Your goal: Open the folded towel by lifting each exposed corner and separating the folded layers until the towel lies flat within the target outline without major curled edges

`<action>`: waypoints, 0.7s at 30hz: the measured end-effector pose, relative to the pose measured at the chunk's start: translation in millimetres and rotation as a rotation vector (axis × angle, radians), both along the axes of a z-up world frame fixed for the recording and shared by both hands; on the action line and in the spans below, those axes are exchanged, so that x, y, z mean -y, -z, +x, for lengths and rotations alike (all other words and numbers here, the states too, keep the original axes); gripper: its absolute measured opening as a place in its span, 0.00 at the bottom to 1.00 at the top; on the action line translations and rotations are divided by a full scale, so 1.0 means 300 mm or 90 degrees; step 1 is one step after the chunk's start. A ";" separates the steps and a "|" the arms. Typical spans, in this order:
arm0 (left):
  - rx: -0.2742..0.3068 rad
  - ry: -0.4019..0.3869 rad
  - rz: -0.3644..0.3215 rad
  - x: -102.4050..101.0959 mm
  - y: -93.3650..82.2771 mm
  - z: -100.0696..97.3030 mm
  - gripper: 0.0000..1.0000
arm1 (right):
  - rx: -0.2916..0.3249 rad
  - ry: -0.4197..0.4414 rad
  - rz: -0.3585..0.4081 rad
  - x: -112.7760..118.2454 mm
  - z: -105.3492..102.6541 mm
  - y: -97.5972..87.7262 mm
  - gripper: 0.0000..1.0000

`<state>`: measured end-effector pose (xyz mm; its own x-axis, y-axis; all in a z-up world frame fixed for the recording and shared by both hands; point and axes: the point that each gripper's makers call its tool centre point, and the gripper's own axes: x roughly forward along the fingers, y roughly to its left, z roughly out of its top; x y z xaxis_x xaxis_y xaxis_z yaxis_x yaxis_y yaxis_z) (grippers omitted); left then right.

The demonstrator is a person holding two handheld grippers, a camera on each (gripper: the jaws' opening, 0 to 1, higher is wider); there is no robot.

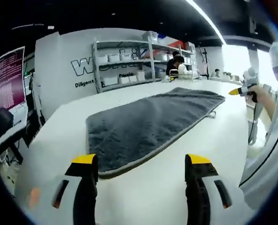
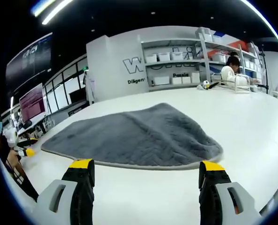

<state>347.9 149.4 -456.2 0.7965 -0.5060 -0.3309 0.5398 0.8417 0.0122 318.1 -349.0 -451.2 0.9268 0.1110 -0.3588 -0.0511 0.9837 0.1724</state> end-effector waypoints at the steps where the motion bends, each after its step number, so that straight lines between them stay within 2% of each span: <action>1: -0.001 0.001 -0.024 0.005 -0.008 -0.001 0.80 | -0.001 0.000 0.000 0.001 -0.001 0.001 0.94; 3: -0.007 0.006 -0.075 0.013 -0.022 -0.007 0.82 | -0.002 0.001 0.001 0.001 0.000 0.003 0.94; 5: -0.010 0.007 -0.094 0.015 -0.027 -0.008 0.84 | -0.002 0.000 0.001 -0.001 0.001 0.003 0.94; 12: -0.018 0.005 -0.076 0.027 -0.012 -0.012 0.88 | -0.007 -0.003 0.003 -0.009 0.008 0.019 0.94; 21: -0.024 -0.014 -0.086 0.015 -0.014 -0.023 0.91 | -0.009 -0.022 0.007 -0.031 0.055 0.026 0.94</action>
<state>341.0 144.9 -451.9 0.7961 -0.5305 -0.2913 0.5189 0.8460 -0.1226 334.5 -339.7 -459.0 0.9169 0.1474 -0.3709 -0.0828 0.9793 0.1846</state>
